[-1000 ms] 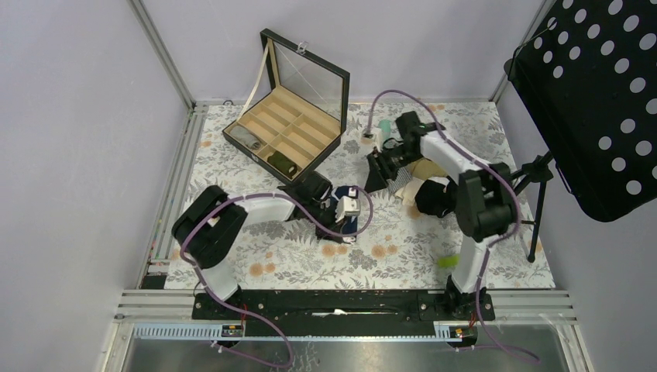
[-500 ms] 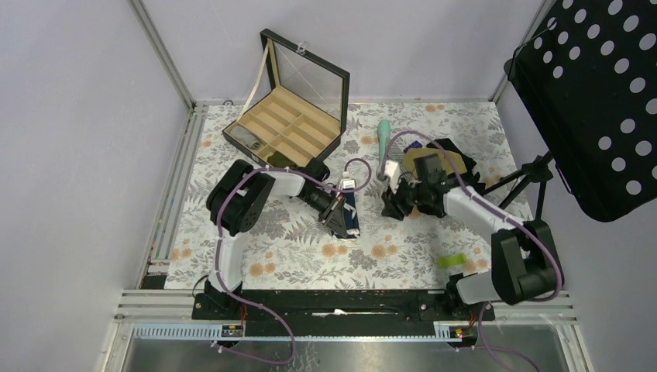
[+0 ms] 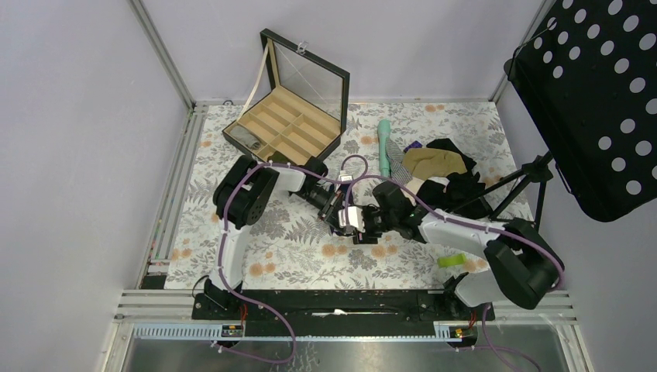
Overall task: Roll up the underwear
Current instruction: Roll the underwear to the center of the board.
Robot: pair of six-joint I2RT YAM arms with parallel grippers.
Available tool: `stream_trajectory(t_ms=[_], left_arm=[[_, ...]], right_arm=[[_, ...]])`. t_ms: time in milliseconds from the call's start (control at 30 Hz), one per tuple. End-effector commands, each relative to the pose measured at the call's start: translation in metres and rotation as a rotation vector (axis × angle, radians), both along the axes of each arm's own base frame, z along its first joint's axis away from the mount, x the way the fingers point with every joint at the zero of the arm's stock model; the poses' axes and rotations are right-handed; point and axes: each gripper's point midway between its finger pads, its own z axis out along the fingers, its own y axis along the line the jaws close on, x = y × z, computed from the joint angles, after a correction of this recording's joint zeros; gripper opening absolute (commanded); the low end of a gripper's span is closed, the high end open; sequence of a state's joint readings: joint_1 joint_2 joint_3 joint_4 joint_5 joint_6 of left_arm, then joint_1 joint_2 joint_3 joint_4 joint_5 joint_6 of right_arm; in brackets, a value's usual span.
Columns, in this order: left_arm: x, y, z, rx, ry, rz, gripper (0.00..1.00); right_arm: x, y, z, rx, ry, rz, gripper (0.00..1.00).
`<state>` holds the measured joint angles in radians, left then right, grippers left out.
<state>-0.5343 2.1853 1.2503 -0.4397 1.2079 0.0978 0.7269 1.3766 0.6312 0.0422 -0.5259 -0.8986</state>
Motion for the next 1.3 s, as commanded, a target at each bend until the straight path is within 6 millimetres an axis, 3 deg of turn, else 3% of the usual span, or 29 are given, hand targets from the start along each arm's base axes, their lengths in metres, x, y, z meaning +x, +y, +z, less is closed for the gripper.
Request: stream_trajectory(t_ms=[0,267,367,467,567,633,700,800,967,1067,1267], left_arm=[[0.025,0.010,-0.041,0.107,-0.131,0.034,0.00],[0.026,0.011,-0.040,0.114,-0.121,0.046,0.00],[0.026,0.011,-0.039,0.114,-0.120,0.048,0.00],[0.027,0.012,-0.040,0.116,-0.117,0.052,0.00],[0.031,0.012,-0.037,0.115,-0.125,0.061,0.00],[0.039,0.014,-0.030,0.118,-0.143,0.079,0.08],[0.051,0.018,-0.016,0.116,-0.183,0.110,0.20],[0.078,0.032,0.020,0.108,-0.306,0.184,0.33],[0.116,0.086,0.081,0.128,-0.502,0.379,0.39],[0.117,0.116,0.101,0.183,-0.628,0.461,0.42],[0.106,0.155,0.150,0.241,-1.018,0.607,0.46]], right_arm=[[0.009,0.014,-0.002,-0.003,-0.085,0.070,0.62],[0.011,0.023,-0.023,-0.044,-0.105,0.112,0.59],[0.010,0.028,-0.029,-0.060,-0.109,0.138,0.53],[0.009,0.029,-0.036,-0.082,-0.104,0.152,0.39],[0.005,0.023,-0.046,-0.136,-0.073,0.177,0.12],[-0.002,0.018,-0.050,-0.166,-0.034,0.197,0.04],[-0.013,0.014,-0.051,-0.191,0.037,0.210,0.01],[-0.018,0.013,-0.047,-0.212,0.156,0.178,0.00],[-0.019,0.021,-0.035,-0.218,0.412,0.144,0.00],[-0.018,0.025,-0.032,-0.230,0.583,0.127,0.00],[-0.010,0.032,-0.034,-0.270,0.924,0.031,0.00]])
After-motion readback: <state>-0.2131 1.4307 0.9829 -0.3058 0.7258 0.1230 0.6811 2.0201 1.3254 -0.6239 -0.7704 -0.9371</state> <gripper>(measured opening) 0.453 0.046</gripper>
